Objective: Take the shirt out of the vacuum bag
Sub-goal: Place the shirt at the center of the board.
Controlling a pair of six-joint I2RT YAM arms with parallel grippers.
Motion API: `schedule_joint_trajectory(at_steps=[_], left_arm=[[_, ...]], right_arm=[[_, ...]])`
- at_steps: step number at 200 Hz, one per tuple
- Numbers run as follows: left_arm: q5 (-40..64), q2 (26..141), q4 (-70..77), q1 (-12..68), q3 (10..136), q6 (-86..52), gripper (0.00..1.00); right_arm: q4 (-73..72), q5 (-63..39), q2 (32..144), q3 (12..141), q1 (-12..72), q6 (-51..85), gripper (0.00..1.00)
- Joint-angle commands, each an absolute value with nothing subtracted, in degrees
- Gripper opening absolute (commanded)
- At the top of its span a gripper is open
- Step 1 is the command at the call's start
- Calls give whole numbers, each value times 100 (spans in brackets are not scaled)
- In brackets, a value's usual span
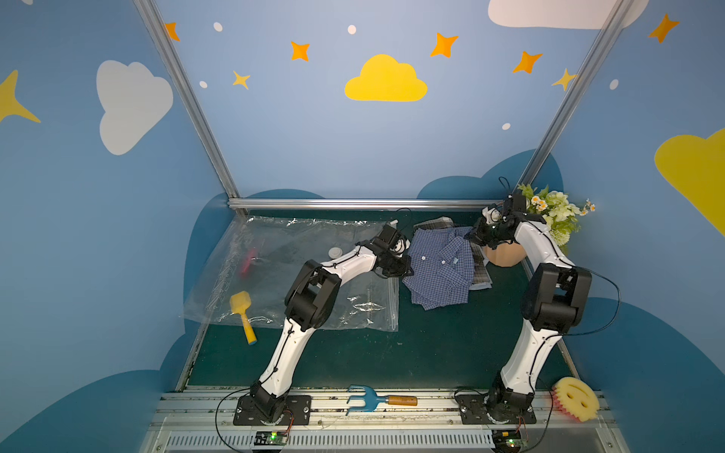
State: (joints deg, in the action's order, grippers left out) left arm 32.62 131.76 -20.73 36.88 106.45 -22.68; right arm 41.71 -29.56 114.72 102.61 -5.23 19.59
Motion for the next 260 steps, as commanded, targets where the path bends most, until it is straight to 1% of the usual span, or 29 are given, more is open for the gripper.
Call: schedule_joint_trajectory(at_steps=[1, 41, 58, 126, 143, 177, 251, 260], left_arm=[[3604, 12857, -2107, 3792, 11051, -2311, 10], [3735, 13006, -2275, 3815, 11575, -2294, 10], [3718, 13245, -2306, 3810, 11881, -2178, 10], [3969, 15013, -3022, 3737, 14207, -2245, 11], [4018, 15329, -3098, 3731, 14608, -2304, 12], [4071, 15441, -3086, 3724, 14755, -2401, 12], [4144, 15406, -2968, 3835, 14580, -2583, 13], [4146, 15386, -2922, 3856, 14464, -2633, 14]], right_arm=[[4209, -3116, 11229, 10761, -497, 2127, 0], [4176, -3160, 11460, 11283, -477, 2279, 0], [4026, -3155, 11639, 11384, -501, 2385, 0], [3906, -3241, 12731, 12474, -652, 2534, 0], [3972, -3291, 12984, 12794, -667, 2561, 0], [4104, -3283, 13180, 13231, -668, 2573, 0], [4204, -3103, 13409, 13302, -732, 2469, 0], [4246, -3086, 13453, 13306, -730, 2435, 12]])
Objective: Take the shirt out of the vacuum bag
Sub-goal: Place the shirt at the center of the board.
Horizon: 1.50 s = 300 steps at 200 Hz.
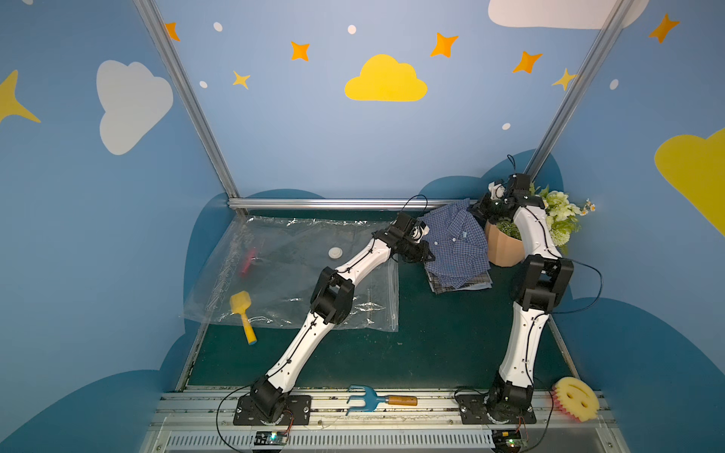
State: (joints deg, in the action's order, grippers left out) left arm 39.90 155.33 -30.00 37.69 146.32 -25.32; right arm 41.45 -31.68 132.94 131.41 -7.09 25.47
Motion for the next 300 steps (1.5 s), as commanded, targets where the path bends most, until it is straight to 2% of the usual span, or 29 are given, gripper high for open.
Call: schedule_joint_trajectory(at_steps=[1, 10, 22, 31, 44, 56, 94, 125, 158, 210, 258, 300], left_arm=[[4143, 15383, -2916, 3857, 14443, -2635, 14], [4151, 15343, -2823, 3867, 14291, -2700, 17], [4158, 15246, -2736, 3890, 14081, -2737, 22], [4102, 15152, -2717, 3901, 13941, -2734, 31], [4029, 14989, -2665, 3911, 13717, -2708, 45], [3942, 14810, -2619, 3901, 13532, -2682, 49], [3679, 14147, -2549, 3870, 12999, -2554, 50], [3485, 13384, -2119, 3801, 12084, -2534, 50], [2999, 12202, -1468, 3511, 10568, -2492, 51], [2215, 10347, -409, 2486, 7977, -2772, 54], [1934, 9363, 394, 1536, 6014, -3182, 54], [1783, 8876, 928, 931, 4891, -3390, 54]], right_arm=[[4255, -3086, 13454, 13306, -730, 2435, 13], [4293, -3044, 13473, 13290, -727, 2390, 26], [4323, -2986, 13457, 13260, -725, 2317, 35], [4341, -2912, 13403, 13270, -712, 2273, 42], [4368, -2759, 13265, 13289, -674, 2183, 49], [4409, -2615, 13086, 13299, -615, 2085, 51], [4652, -1989, 12601, 13153, -170, 1614, 51], [4014, -2098, 12109, 11868, 103, 1717, 46], [2999, -2529, 11649, 10206, 364, 1946, 40], [2079, -2710, 11430, 8579, 703, 2167, 28], [2146, -2664, 11690, 8334, 668, 2169, 26], [2530, -2595, 11201, 8593, 734, 2015, 29]])
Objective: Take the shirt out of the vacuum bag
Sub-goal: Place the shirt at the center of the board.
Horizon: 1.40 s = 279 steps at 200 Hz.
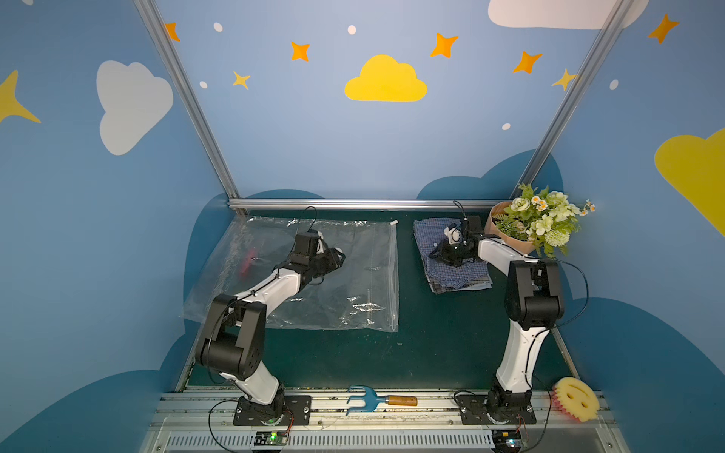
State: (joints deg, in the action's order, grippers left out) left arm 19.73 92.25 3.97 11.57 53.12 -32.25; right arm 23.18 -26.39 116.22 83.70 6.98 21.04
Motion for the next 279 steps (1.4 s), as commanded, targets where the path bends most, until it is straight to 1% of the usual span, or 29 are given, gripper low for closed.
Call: schedule_joint_trajectory(at_steps=[1, 26, 49, 109, 149, 190, 215, 228, 252, 267, 279], left_arm=[[1766, 8859, 930, 927, 4884, -3387, 54], [1315, 8573, 842, 838, 4717, -3255, 54], [894, 8402, 832, 752, 4584, -3271, 54], [275, 8186, 976, 620, 4146, -3308, 54], [-671, 7693, 1038, 554, 3699, -3222, 55], [-2067, 7029, 1085, 513, 3227, -3018, 57], [-2885, 6566, 1311, 507, 2852, -2711, 58], [-3145, 6358, 1429, 488, 2663, -2531, 59], [-3307, 6160, 1729, 449, 2370, -1942, 61], [-3357, 6079, 1845, 440, 2219, -1705, 62], [-3446, 6082, 2102, 439, 2003, -1621, 64]], right_arm=[[2531, -2598, 11186, 8586, 741, 2014, 29], [2290, -2956, 10829, 8405, 839, 2161, 30], [1880, -3284, 10749, 8063, 961, 2347, 30], [1341, -3346, 11432, 7499, 984, 2458, 26], [1378, -3231, 11590, 7435, 888, 2368, 27], [1603, -3081, 10782, 7403, 835, 2131, 33], [1538, -2445, 9958, 7039, 772, 1938, 45], [1226, -2018, 9475, 6606, 632, 1933, 48], [370, -1090, 8634, 5565, 300, 1971, 55], [118, -279, 8281, 5091, 259, 1657, 62], [-174, 198, 8075, 4685, 246, 1432, 66]])
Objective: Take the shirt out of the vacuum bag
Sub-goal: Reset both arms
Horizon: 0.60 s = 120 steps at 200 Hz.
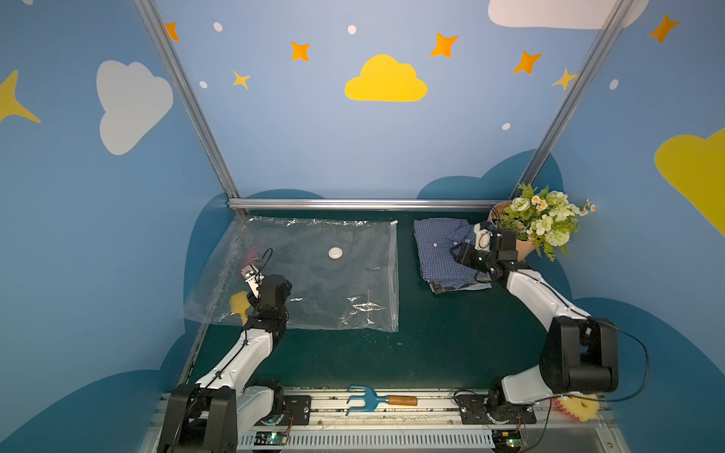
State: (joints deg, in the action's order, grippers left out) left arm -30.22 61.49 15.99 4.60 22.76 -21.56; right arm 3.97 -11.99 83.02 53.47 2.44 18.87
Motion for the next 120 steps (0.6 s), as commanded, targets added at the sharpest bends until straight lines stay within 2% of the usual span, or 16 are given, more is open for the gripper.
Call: schedule_joint_trajectory(at_steps=[1, 27, 57, 80, 120], left_arm=[[-3450, 6087, 2136, 435, 1981, -1619, 64], [-3330, 6281, 2641, 362, 1651, -1595, 69], [-2960, 6757, 3018, 308, 1792, -1282, 82], [-2697, 7157, 3298, 212, 1956, -1092, 85], [-2299, 7778, 4051, 166, 2057, -833, 92]], right_arm=[[-201, 253, 8063, 4663, 246, 1419, 66], [-829, 1070, 7859, 3927, 272, 1122, 74], [-1879, 1446, 7806, 3185, 280, 935, 75], [-2864, 1683, 7940, 2752, 267, 833, 76], [-3391, 1282, 8376, 2780, 246, 485, 77]])
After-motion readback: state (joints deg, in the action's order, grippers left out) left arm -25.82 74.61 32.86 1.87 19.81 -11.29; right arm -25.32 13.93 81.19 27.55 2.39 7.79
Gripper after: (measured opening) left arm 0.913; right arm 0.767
